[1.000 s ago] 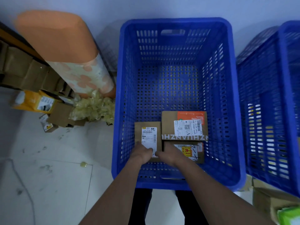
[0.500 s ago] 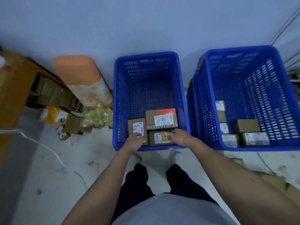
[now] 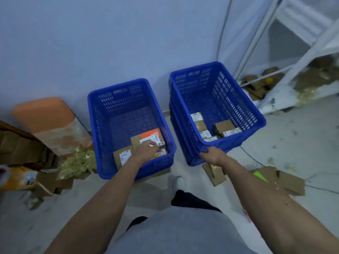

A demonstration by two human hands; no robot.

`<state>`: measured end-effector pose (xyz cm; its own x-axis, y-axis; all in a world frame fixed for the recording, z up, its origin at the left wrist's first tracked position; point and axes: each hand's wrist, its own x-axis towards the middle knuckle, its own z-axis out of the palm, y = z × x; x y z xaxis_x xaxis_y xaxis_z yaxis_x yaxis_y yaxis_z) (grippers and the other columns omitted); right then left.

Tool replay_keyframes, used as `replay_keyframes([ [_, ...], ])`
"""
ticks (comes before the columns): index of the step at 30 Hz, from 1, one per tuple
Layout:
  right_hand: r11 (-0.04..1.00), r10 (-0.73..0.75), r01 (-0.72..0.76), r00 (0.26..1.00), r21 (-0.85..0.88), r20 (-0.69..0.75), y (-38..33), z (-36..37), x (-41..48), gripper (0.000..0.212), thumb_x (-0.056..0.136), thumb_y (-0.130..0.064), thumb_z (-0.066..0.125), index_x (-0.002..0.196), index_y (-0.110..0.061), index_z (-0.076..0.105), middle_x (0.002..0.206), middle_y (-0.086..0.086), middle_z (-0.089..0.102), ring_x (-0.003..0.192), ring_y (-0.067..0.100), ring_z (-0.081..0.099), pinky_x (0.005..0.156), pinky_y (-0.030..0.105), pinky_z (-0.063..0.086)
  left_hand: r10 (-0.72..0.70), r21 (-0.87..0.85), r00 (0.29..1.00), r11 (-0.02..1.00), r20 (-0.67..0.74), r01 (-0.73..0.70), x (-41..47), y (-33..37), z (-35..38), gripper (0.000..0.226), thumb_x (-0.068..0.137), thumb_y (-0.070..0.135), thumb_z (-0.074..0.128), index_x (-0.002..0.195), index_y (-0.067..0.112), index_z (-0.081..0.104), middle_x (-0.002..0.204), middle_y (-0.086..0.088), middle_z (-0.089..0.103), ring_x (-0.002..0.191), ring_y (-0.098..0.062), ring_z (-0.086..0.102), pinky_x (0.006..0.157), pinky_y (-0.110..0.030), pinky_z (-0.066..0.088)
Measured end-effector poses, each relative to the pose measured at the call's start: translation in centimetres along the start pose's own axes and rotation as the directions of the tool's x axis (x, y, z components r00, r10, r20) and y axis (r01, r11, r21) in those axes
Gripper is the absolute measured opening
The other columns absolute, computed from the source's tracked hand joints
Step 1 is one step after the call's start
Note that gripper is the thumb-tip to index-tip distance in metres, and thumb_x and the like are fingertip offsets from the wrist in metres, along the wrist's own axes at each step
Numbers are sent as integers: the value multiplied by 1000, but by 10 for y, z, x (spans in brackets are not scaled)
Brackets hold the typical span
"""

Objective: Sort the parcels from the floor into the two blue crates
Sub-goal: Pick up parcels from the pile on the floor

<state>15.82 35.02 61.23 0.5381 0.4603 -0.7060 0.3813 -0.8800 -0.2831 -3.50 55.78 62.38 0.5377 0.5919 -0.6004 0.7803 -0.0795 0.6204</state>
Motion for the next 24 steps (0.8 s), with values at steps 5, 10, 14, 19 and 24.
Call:
replay_keyframes([
  [5,996,80,-75,983,41,-166,65,5,-82,41,97,-36,50,129,-11,56,136,10,54,123,30,51,89,29,39,134,118,982,981,134,-151,-37,20,45,16,92,29,55,103,25,66,103,1,64,99,-24,60,92,-40,48],
  [10,958,278,-256,940,133,-196,143,30,-136,52,93,-43,48,125,-3,57,128,19,58,114,33,56,81,30,41,173,207,948,950,267,-232,-77,42,101,26,92,32,54,113,20,61,115,-1,64,101,-19,60,88,-33,48],
  [14,937,337,-305,918,169,-208,203,39,-171,67,85,-60,41,113,-4,64,124,20,61,113,33,57,82,30,41,217,276,918,908,331,-314,-94,65,155,38,95,32,56,131,20,56,125,-1,60,111,-20,58,93,-31,45],
  [19,921,380,-349,904,172,-198,294,47,-195,59,92,-49,46,128,-5,57,136,21,53,123,33,52,95,32,41,206,318,895,883,395,-344,-119,100,233,35,93,36,58,126,24,57,122,-1,61,113,-22,58,100,-36,47],
  [24,933,349,-322,918,161,-189,384,45,-213,51,100,-36,47,140,-4,45,138,21,50,126,32,50,101,32,39,207,357,877,854,434,-379,-143,136,327,23,94,35,55,115,25,61,118,-4,65,106,-24,62,95,-36,49],
])
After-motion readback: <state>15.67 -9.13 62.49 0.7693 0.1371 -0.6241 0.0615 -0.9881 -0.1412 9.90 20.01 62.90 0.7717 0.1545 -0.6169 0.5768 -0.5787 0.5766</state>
